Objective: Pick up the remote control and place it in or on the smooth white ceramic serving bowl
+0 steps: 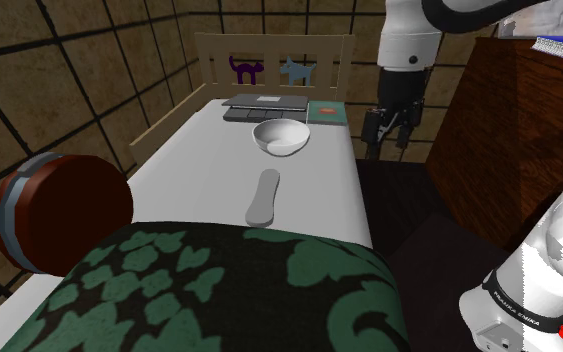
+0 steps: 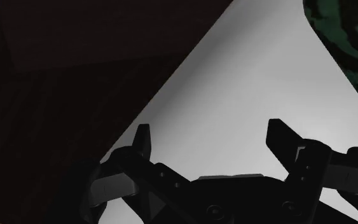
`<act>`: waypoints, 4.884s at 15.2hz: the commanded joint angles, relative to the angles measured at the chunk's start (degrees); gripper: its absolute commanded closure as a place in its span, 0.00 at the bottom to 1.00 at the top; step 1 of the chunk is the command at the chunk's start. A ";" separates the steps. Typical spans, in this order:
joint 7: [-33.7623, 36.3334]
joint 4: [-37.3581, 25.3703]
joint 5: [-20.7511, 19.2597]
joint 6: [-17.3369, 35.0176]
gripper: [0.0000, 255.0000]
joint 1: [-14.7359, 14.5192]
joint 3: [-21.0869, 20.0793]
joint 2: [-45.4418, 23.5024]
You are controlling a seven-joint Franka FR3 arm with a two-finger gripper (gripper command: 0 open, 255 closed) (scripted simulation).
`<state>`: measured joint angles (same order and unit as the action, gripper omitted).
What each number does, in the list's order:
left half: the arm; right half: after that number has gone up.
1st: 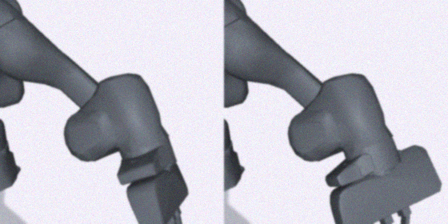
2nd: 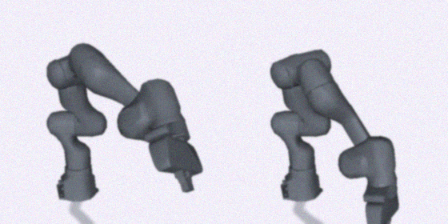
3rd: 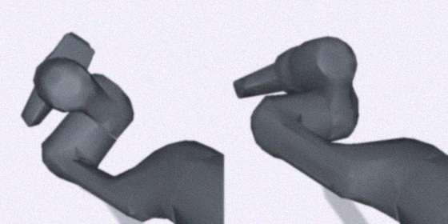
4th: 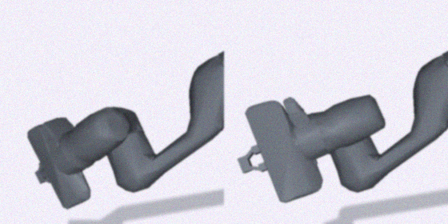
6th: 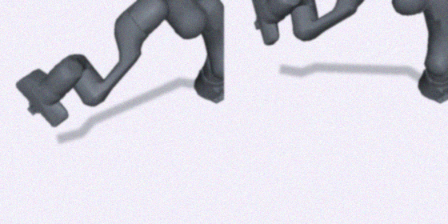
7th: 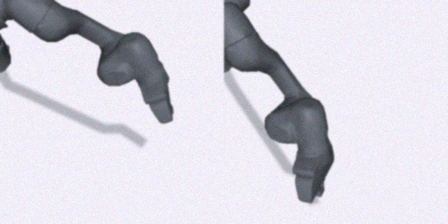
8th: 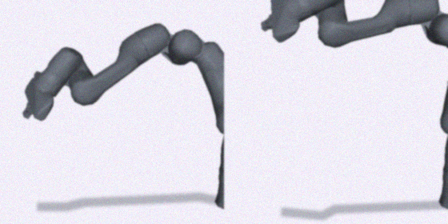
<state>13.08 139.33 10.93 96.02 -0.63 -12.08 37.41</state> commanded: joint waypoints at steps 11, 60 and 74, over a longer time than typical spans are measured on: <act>29.12 -8.47 0.28 18.64 0.00 4.09 -14.62 -21.89; 59.09 -28.92 -15.93 23.77 1.00 3.89 -18.61 -47.49; 57.80 -36.32 -13.90 13.70 1.00 4.27 -18.97 -44.36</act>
<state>70.94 103.67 -3.06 110.50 3.63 -31.04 -7.08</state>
